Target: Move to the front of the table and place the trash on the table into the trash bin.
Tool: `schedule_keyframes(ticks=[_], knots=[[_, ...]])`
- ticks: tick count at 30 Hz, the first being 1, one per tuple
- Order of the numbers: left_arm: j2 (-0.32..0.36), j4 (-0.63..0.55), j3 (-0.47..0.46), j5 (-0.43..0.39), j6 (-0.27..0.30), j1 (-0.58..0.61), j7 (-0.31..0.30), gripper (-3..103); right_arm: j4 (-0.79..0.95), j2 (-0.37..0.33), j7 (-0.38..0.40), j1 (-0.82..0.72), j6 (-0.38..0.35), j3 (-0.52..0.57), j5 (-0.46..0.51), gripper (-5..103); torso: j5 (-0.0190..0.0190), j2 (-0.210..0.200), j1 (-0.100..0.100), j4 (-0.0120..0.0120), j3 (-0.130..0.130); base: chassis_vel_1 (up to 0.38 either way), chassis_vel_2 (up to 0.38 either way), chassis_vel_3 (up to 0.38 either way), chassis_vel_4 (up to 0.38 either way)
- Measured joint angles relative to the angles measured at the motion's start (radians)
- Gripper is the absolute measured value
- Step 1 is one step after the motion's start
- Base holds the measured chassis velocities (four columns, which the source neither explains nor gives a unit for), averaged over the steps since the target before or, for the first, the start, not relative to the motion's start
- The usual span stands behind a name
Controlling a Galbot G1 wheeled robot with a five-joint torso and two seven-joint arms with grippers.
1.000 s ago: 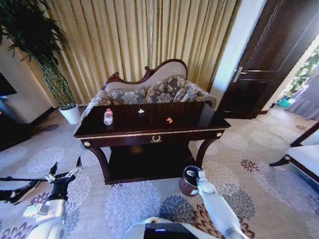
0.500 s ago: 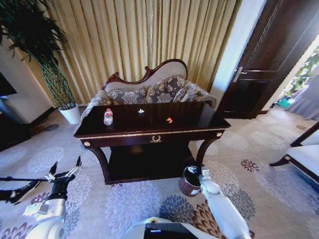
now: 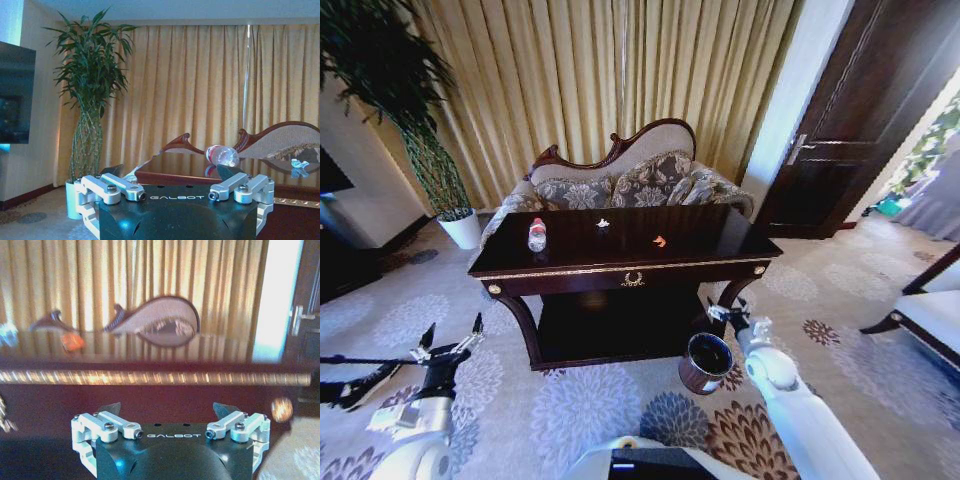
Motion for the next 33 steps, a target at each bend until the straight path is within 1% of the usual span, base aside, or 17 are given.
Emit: schedule_keyframes(ticks=[2, 5, 7, 10, 12, 13, 14, 15, 16, 18, 23, 26, 29, 30, 32, 33], knots=[[0.005, -0.006, -0.009, -0.004, 0.002, 0.001, -0.001, 100, 0.092, -0.022, 0.023, -0.009, -0.022, 0.003, 0.038, 100, 0.0001, 0.000, 0.000, -0.0001, 0.000, 0.000, 0.000, 0.000, 0.000], [0.009, -0.008, -0.014, -0.007, 0.005, 0.002, -0.003, 100, 0.132, -0.033, 0.036, -0.014, -0.032, 0.004, 0.061, 100, 0.0000, 0.000, 0.000, 0.0000, 0.000, 0.000, 0.000, 0.000, 0.000], [0.019, -0.022, -0.030, -0.017, 0.026, 0.003, -0.017, 100, 0.202, -0.062, 0.072, -0.023, -0.050, 0.014, 0.097, 100, -0.0001, 0.000, 0.000, -0.0001, 0.000, 0.000, 0.000, 0.000, 0.000], [0.026, -0.035, -0.040, -0.026, 0.041, 0.001, -0.027, 100, 0.220, -0.072, 0.084, -0.024, -0.058, 0.022, 0.102, 100, -0.0001, 0.000, 0.000, -0.0001, 0.000, 0.000, 0.000, 0.000, 0.000], [0.047, -0.071, -0.073, -0.060, 0.092, -0.012, -0.049, 100, 0.262, -0.092, 0.102, -0.028, -0.069, 0.051, 0.119, 100, 0.0001, 0.000, 0.000, -0.0001, 0.000, 0.000, 0.000, 0.000, 0.000], [0.047, -0.071, -0.073, -0.060, 0.092, -0.012, -0.049, 100, 0.262, -0.092, 0.102, -0.028, -0.069, 0.051, 0.119, 100, 0.0001, 0.000, 0.000, -0.0001, 0.000, 0.000, 0.000, 0.000, 0.000], [0.057, -0.087, -0.086, -0.079, 0.114, -0.020, -0.059, 100, 0.282, -0.098, 0.107, -0.031, -0.073, 0.064, 0.124, 100, 0.0002, 0.000, 0.000, -0.0001, 0.000, 0.000, 0.000, 0.000, 0.000], [0.073, -0.110, -0.100, -0.110, 0.149, -0.034, -0.080, 100, 0.313, -0.103, 0.119, -0.035, -0.080, 0.079, 0.126, 100, 0.0003, 0.000, 0.000, -0.0002, 0.000, 0.000, 0.000, 0.000, 0.000], [0.073, -0.110, -0.100, -0.110, 0.149, -0.034, -0.080, 100, 0.313, -0.103, 0.119, -0.035, -0.080, 0.079, 0.126, 100, 0.0003, 0.000, 0.000, -0.0002, 0.000, 0.000, 0.000, 0.000, 0.000], [0.101, -0.139, -0.112, -0.144, 0.196, -0.065, -0.109, 100, 0.373, -0.116, 0.149, -0.044, -0.083, 0.101, 0.127, 100, 0.0001, 0.000, 0.000, -0.0002, 0.000, 0.000, 0.000, 0.000, 0.000], [0.123, -0.170, -0.105, -0.162, 0.222, -0.096, -0.116, 100, 0.428, -0.132, 0.156, -0.067, -0.083, 0.140, 0.136, 100, -0.0001, 0.000, 0.000, -0.0003, 0.000, 0.000, 0.000, 0.000, 0.000], [0.124, -0.183, -0.088, -0.162, 0.227, -0.107, -0.117, 100, 0.425, -0.130, 0.148, -0.071, -0.076, 0.152, 0.130, 100, -0.0001, 0.000, 0.000, -0.0002, 0.000, 0.000, 0.000, 0.000, 0.000], [0.121, -0.187, -0.062, -0.126, 0.229, -0.115, -0.116, 100, 0.402, -0.106, 0.108, -0.087, -0.064, 0.161, 0.070, 100, 0.0002, 0.000, 0.000, -0.0001, 0.000, 0.000, 0.000, 0.000, 0.000], [0.121, -0.187, -0.062, -0.126, 0.229, -0.115, -0.116, 100, 0.402, -0.106, 0.108, -0.087, -0.064, 0.161, 0.070, 100, 0.0002, 0.000, 0.000, -0.0001, 0.000, 0.000, 0.000, 0.000, 0.000], [0.114, -0.178, -0.057, -0.097, 0.236, -0.114, -0.112, 100, 0.391, -0.084, 0.087, -0.116, -0.064, 0.167, -0.001, 100, 0.0002, 0.000, 0.000, -0.0002, 0.000, 0.000, 0.000, 0.000, 0.000], [0.114, -0.178, -0.057, -0.097, 0.236, -0.114, -0.112, 100, 0.391, -0.084, 0.087, -0.116, -0.064, 0.167, -0.001, 100, 0.0002, 0.000, 0.000, -0.0002, 0.000, 0.000, 0.000, 0.000, 0.000]])
